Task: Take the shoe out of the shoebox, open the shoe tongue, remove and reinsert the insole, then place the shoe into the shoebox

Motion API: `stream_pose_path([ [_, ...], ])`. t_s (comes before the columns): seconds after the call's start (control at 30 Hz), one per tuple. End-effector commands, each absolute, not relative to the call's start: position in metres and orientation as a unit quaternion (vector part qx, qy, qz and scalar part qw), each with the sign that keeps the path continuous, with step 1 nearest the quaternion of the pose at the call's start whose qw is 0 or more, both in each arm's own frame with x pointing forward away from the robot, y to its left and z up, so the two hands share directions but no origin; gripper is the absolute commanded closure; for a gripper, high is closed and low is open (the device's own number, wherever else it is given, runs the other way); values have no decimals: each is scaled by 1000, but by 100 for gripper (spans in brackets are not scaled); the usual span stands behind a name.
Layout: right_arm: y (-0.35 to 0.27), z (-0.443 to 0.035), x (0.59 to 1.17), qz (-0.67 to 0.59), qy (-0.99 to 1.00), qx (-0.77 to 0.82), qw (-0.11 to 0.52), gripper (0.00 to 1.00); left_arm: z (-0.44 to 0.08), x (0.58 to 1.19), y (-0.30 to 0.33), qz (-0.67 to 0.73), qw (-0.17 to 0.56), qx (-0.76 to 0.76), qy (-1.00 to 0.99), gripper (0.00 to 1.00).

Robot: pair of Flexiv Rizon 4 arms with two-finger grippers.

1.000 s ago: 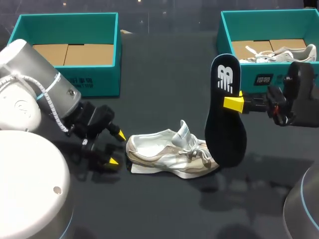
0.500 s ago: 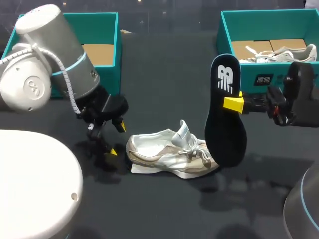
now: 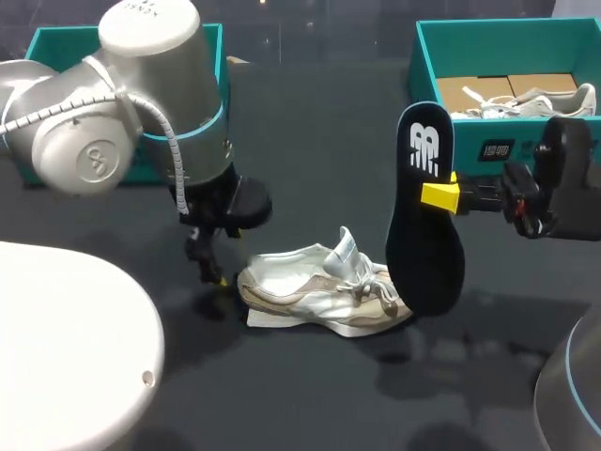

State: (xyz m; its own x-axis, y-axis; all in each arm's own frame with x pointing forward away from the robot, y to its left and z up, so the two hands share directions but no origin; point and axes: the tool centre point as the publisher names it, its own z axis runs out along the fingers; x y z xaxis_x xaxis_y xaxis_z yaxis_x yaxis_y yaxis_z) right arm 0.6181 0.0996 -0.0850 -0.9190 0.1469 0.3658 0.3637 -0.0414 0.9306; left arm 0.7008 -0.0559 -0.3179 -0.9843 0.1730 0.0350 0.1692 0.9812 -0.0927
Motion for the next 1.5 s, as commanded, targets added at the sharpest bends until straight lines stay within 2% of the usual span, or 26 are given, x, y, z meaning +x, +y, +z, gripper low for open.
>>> stream_pose_path([
  [0.03,101,-86,617,-697,-688,-186,77,100,-312,693,-57,21,3,-75,-997,0],
  [0.43,101,-86,617,-697,-688,-186,77,100,-316,692,-66,26,8,-68,-997,0],
  [0.8,101,-86,617,-697,-688,-186,77,100,-297,706,-92,33,-15,-87,-996,0],
  [1.5,101,-86,617,-697,-688,-186,77,100,-330,738,-149,42,1,-58,-997,0],
])
